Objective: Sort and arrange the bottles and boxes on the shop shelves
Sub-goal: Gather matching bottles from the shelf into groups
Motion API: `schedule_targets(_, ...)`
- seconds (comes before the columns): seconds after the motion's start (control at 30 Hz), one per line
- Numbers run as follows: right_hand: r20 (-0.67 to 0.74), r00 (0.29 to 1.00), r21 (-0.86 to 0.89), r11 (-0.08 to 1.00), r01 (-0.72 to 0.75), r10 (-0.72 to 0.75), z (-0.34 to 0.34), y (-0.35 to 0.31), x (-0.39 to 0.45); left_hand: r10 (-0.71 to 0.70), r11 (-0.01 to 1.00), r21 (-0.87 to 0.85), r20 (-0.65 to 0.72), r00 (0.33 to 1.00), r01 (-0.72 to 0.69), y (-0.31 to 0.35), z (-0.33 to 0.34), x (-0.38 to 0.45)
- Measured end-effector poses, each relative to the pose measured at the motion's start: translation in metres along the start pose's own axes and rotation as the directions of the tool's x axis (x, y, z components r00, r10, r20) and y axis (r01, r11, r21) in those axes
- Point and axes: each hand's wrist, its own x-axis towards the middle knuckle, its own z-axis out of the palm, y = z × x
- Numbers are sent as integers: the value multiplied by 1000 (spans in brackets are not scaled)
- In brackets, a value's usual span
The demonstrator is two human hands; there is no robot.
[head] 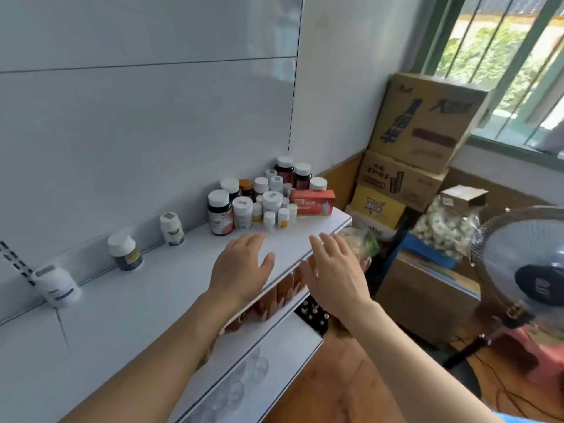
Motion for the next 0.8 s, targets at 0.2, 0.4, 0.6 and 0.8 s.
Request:
schedule_targets(0.2, 59, 990, -1, 991, 132, -131, 41, 37, 85, -37, 998, 46, -42, 998, 39, 2, 39, 75)
schedule_targets(0.4, 149, 968, -23, 978, 209, -203, 76, 64, 155, -125, 990, 61, -29, 992, 127, -6, 81, 131)
schedule_targets(0.6, -30, 911, 31, 910, 413, -412, 100, 75, 201, -188, 976, 98, -90, 978, 196, -10, 100, 153)
schedule_targets(0.8, -195, 764, 80, 767, 637, -614, 130, 83, 228, -256, 961, 58, -172, 951, 269, -8, 111, 160)
